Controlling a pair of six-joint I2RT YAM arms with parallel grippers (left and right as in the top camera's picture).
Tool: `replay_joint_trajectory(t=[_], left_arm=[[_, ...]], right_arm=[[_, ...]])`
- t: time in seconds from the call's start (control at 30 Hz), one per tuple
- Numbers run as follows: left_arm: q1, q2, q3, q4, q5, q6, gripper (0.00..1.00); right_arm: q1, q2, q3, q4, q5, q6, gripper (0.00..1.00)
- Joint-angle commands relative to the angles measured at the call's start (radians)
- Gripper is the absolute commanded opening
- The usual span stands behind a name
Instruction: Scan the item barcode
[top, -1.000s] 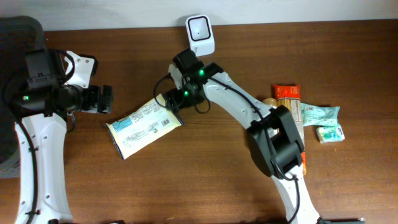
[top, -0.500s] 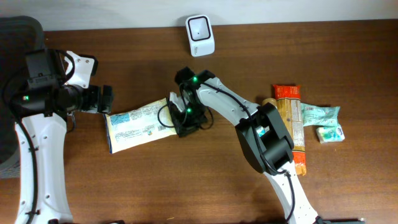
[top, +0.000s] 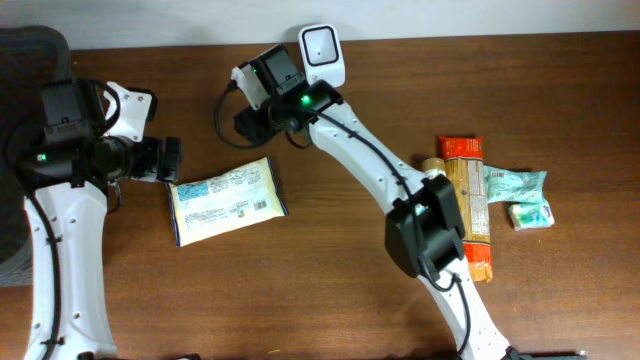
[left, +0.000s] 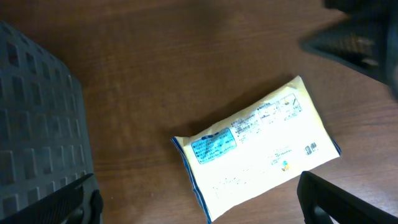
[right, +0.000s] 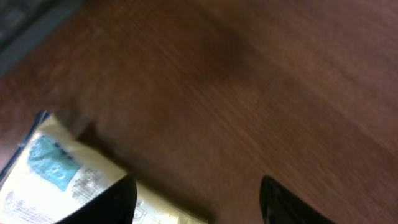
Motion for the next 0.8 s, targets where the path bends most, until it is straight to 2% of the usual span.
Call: replay_joint_trajectory(t=[0.0, 0.2, 0.43, 0.5, 0.6, 0.63, 0.77], left_arm=[[0.002, -0.006, 0.009, 0.0, 0.01, 0.012, 0.99], [0.002, -0.006, 0.009, 0.0, 0.01, 0.012, 0.99], [0.002, -0.006, 0.009, 0.0, 0.01, 0.012, 0.99], [0.002, -0.006, 0.009, 0.0, 0.01, 0.012, 0.99], [0.002, -0.006, 0.009, 0.0, 0.01, 0.012, 0.99], [0.002, -0.006, 0.009, 0.0, 0.01, 0.012, 0.99], [0.002, -0.006, 0.009, 0.0, 0.01, 0.012, 0.99]], right_arm=[[0.033, 0.103, -0.013, 0.027, 0.011, 0.001, 0.65], [0.097, 0.132, -0.014, -0.093, 0.012, -0.025, 0.66], [0.101, 0.166, -0.091, -0.019, 0.016, -0.078, 0.67], [0.102, 0.161, -0.09, -0.054, 0.016, -0.077, 0.61], [0.086, 0.108, -0.089, -0.213, 0.016, -0.077, 0.53], [0.076, 0.082, -0.089, -0.278, 0.016, -0.077, 0.46], [0.003, -0.016, -0.087, -0.632, 0.006, -0.076, 0.47]])
